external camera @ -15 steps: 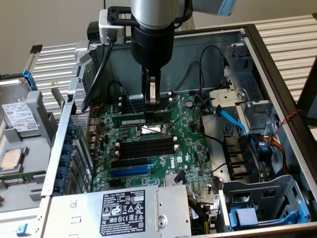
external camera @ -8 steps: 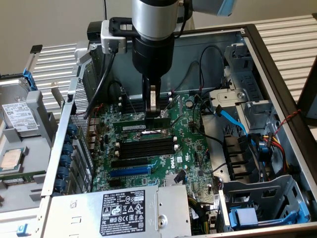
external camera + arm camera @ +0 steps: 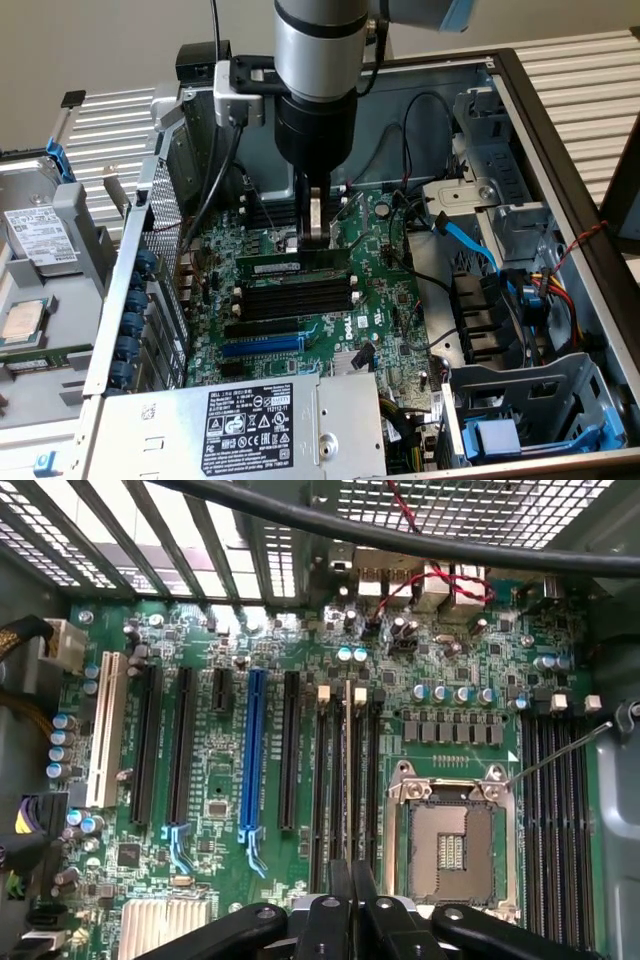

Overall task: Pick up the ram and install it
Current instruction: 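Insert the ram into the slot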

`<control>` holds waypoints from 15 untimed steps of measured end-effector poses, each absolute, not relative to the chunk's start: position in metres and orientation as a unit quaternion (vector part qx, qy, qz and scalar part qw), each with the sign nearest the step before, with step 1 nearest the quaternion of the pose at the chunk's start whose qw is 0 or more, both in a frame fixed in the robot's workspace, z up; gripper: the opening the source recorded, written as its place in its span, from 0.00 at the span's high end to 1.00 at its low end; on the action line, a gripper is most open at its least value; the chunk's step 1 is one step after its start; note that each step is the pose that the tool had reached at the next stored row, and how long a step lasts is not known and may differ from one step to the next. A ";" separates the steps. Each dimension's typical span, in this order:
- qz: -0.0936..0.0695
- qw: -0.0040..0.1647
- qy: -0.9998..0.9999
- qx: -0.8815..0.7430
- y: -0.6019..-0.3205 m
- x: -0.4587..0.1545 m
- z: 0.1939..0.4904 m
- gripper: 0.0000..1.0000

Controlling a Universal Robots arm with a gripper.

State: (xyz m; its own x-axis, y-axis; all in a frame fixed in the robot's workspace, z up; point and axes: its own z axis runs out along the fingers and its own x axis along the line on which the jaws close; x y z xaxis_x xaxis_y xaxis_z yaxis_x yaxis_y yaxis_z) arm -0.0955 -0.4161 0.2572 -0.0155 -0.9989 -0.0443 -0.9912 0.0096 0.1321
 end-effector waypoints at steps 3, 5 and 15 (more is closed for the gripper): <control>-0.063 0.031 -0.711 0.699 -0.416 -0.094 0.252 0.88; -0.063 0.030 -0.712 0.699 -0.417 -0.094 0.248 0.88; -0.060 0.032 -0.714 0.697 -0.420 -0.094 0.242 0.88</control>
